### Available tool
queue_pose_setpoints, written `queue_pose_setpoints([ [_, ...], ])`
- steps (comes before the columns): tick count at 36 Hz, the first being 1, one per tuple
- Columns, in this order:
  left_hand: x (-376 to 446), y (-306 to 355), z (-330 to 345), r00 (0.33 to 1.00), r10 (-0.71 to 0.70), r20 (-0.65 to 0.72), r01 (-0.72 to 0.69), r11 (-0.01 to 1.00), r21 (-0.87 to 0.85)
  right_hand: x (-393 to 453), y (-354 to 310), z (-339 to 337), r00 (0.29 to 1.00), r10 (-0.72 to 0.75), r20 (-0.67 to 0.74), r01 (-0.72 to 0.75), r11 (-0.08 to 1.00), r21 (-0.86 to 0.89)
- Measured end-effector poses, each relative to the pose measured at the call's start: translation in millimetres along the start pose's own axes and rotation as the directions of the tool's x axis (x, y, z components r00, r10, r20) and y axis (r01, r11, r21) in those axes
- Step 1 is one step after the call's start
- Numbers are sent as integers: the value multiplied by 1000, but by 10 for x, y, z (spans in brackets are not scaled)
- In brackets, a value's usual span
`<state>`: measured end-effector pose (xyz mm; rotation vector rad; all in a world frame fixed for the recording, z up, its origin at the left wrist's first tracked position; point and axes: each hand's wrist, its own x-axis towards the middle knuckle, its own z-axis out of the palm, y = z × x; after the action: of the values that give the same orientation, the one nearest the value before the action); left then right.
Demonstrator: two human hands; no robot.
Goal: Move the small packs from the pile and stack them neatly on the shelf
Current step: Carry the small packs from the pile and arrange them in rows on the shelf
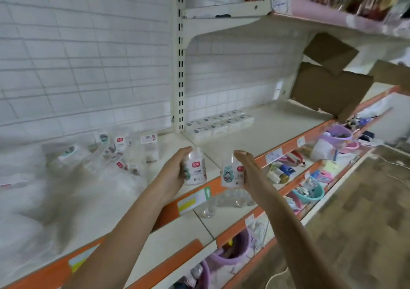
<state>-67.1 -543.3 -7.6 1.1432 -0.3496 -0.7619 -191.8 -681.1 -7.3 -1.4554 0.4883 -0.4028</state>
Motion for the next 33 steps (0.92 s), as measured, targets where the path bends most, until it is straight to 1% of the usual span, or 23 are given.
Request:
queue_pose_setpoints([
  [3,114,-100,261,999,14,33,-15,999,36,-41,22,-499,998,-39,-57,44,995,94],
  [6,268,-227,585,999,22,46,-26,996,90,-11,42,-1020,993,-73,-93,82,992,100],
  [10,519,-418,1116,997,40,73,-51,988,147,62,21,-1687,986,-115,-121,123,991,58],
  [12,648,-505,1421,997,49,65,-58,988,144,86,-34,-1985,978,-133,-159,139,990,22],
  [15,835,-622,1895,997,50,52,-56,991,120,140,-108,-2409,969,-188,-163,186,982,-24],
  [19,1121,-805,2389,994,48,101,-62,989,136,240,-171,-2922,956,-204,-210,190,978,-88],
  [22,1313,-900,2576,993,29,110,-48,984,169,328,-177,-3136,947,-219,-237,196,974,-116],
  [25,1521,-975,2793,993,28,111,-49,980,194,467,-201,-3367,949,-210,-234,185,975,-124],
  [29,1842,-1044,2997,998,14,68,-27,980,195,727,-196,-3612,952,-212,-221,193,976,-104],
  [33,2228,-1100,3145,999,11,37,-18,980,196,1080,-180,-3812,944,-247,-218,218,964,-151],
])
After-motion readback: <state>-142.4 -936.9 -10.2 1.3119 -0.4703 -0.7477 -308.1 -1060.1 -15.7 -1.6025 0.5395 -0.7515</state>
